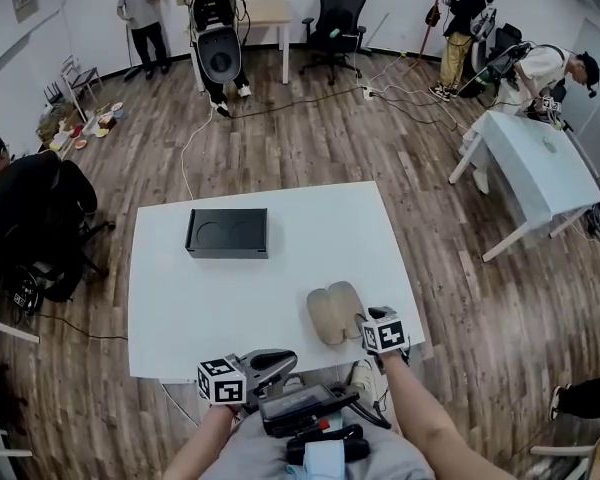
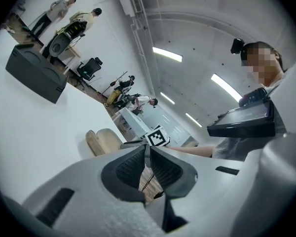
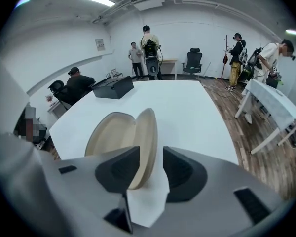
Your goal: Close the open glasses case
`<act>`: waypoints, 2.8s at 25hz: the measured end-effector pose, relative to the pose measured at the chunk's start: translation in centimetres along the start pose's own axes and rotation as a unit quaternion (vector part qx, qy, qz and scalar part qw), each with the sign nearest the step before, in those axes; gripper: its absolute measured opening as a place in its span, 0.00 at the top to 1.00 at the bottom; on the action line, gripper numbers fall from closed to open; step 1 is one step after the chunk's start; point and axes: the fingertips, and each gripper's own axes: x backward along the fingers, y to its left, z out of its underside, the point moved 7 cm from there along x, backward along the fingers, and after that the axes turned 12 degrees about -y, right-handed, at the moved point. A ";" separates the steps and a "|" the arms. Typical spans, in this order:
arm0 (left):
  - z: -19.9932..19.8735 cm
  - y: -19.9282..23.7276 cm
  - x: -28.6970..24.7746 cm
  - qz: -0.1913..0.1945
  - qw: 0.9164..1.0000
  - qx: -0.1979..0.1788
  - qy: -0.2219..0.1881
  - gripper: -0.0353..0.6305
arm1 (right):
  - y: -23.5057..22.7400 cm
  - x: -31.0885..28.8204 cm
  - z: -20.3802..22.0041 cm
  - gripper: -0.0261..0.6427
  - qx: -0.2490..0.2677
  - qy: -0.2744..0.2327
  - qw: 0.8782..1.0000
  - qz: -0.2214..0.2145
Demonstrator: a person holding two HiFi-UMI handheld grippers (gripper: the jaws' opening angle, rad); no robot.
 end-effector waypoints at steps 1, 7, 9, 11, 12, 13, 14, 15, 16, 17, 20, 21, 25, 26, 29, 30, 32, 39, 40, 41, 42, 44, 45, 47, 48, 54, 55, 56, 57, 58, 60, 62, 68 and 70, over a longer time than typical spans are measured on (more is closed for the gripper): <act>0.2 0.3 -0.1 -0.006 1.000 0.005 0.005 0.91 | 0.0 -0.1 0.2 0.74 0.003 0.004 1.000 -0.001; 0.7 1.1 -0.5 -0.016 0.999 0.032 0.018 0.91 | -0.2 -0.4 -0.2 0.88 0.056 0.020 0.998 0.015; 0.9 1.4 -0.5 -0.016 0.998 0.048 0.021 0.88 | -0.4 -0.6 -0.5 0.88 0.065 0.019 0.998 0.019; 1.4 1.8 -0.7 -0.016 0.997 0.067 0.030 0.85 | -0.7 -0.6 -0.8 0.89 0.064 0.014 0.998 0.022; 1.6 2.0 -0.7 -0.017 0.996 0.076 0.034 0.83 | -0.8 -0.6 -0.9 0.89 0.061 0.011 0.998 0.021; 1.8 2.1 -0.8 -0.019 0.995 0.085 0.039 0.79 | -0.9 -0.6 -1.0 0.89 0.060 0.008 0.998 0.021; 2.0 2.3 -0.9 -0.021 0.995 0.092 0.044 0.74 | -0.9 -0.6 -1.2 0.89 0.060 0.006 0.998 0.019; 2.2 2.4 -1.0 -0.023 0.994 0.099 0.049 0.69 | -1.0 -0.5 -1.3 0.89 0.062 0.004 0.998 0.018; 2.4 2.6 -1.1 -0.027 0.993 0.105 0.052 0.65 | -1.0 -0.5 -1.4 0.89 0.065 0.003 0.998 0.016; 2.7 3.0 -1.3 -0.033 0.992 0.114 0.052 0.63 | -1.1 -0.5 -1.4 0.89 0.067 0.003 0.998 0.014; 3.5 5.2 -2.5 -0.051 0.984 0.162 0.051 0.58 | -1.1 -0.6 -1.4 0.89 0.067 -0.002 0.998 0.006; 3.5 6.0 -3.1 -0.054 0.981 0.175 0.057 0.57 | -0.9 -0.5 -1.5 0.89 0.069 -0.006 0.998 0.001; 1.4 9.5 -5.9 -0.087 0.978 0.159 0.099 0.56 | -0.4 -0.3 -1.4 0.89 0.067 -0.014 0.998 -0.009; 0.9 10.5 -6.5 -0.097 0.976 0.165 0.106 0.56 | -0.3 -0.3 -1.3 0.89 0.066 -0.014 0.998 -0.010; 0.8 12.8 -8.4 -0.126 0.959 0.222 0.121 0.56 | -0.3 -0.3 -1.1 0.89 0.058 -0.014 0.998 -0.014; 1.4 13.3 -8.8 -0.136 0.953 0.236 0.133 0.56 | -0.4 -0.3 -1.1 0.89 0.056 -0.014 0.998 -0.015; 3.0 14.1 -9.3 -0.160 0.942 0.247 0.159 0.56 | -0.5 -0.4 -1.1 0.89 0.054 -0.014 0.998 -0.016; 5.2 14.1 -11.9 -0.165 0.928 0.307 0.131 0.55 | -1.1 -0.1 -1.5 0.89 0.056 -0.019 0.998 -0.032; 5.4 14.1 -12.2 -0.163 0.927 0.313 0.127 0.55 | -1.0 0.0 -1.5 0.89 0.059 -0.019 0.997 -0.035; 5.6 14.1 -12.4 -0.163 0.926 0.317 0.123 0.55 | -1.0 0.0 -1.5 0.89 0.063 -0.019 0.997 -0.038; 5.9 14.1 -12.6 -0.163 0.926 0.318 0.123 0.55 | -1.0 0.0 -1.4 0.89 0.068 -0.018 0.997 -0.040; 6.3 14.1 -12.6 -0.166 0.926 0.314 0.127 0.57 | -1.1 0.1 -1.5 0.89 0.076 -0.018 0.996 -0.044; 6.4 14.0 -12.6 -0.168 0.927 0.311 0.128 0.59 | -1.2 0.2 -1.7 0.89 0.080 -0.018 0.996 -0.047; 6.4 13.8 -12.6 -0.168 0.927 0.313 0.118 0.68 | -1.5 0.6 -2.5 0.89 0.093 -0.022 0.994 -0.052; 6.2 13.5 -12.6 -0.161 0.928 0.319 0.105 0.69 | -1.5 0.9 -3.0 0.89 0.104 -0.026 0.993 -0.054; 0.9 8.9 -12.3 -0.024 0.930 0.362 -0.049 0.57 | 0.0 3.8 -9.9 0.89 0.191 -0.077 0.972 -0.109; -0.4 7.9 -12.0 -0.001 0.928 0.365 -0.076 0.55 | 0.6 4.5 -11.6 0.89 0.208 -0.086 0.966 -0.125; -1.8 6.8 -11.8 0.021 0.924 0.368 -0.100 0.53 | 1.2 5.4 -13.3 0.89 0.225 -0.094 0.960 -0.140; -3.1 5.5 -11.4 0.041 0.920 0.370 -0.121 0.52 | 1.9 6.4 -15.0 0.89 0.243 -0.101 0.952 -0.156; -4.3 4.2 -10.8 0.059 0.917 0.369 -0.139 0.51 | 2.6 7.6 -16.7 0.89 0.262 -0.107 0.944 -0.172; -6.7 1.9 -9.4 0.089 0.915 0.357 -0.168 0.50 | 3.9 9.7 -19.7 0.89 0.299 -0.116 0.925 -0.201; -8.6 0.1 -7.8 0.107 0.915 0.340 -0.188 0.50 | 5.0 11.5 -21.9 0.89 0.330 -0.117 0.908 -0.231; -11.5 -3.9 -5.0 0.148 0.915 0.317 -0.201 0.50 | 8.1 15.2 -26.0 0.89 0.383 -0.109 0.868 -0.297; -12.7 -4.9 -3.9 0.173 0.895 0.343 -0.225 0.50 | 9.4 15.8 -27.8 0.90 0.391 -0.114 0.860 -0.306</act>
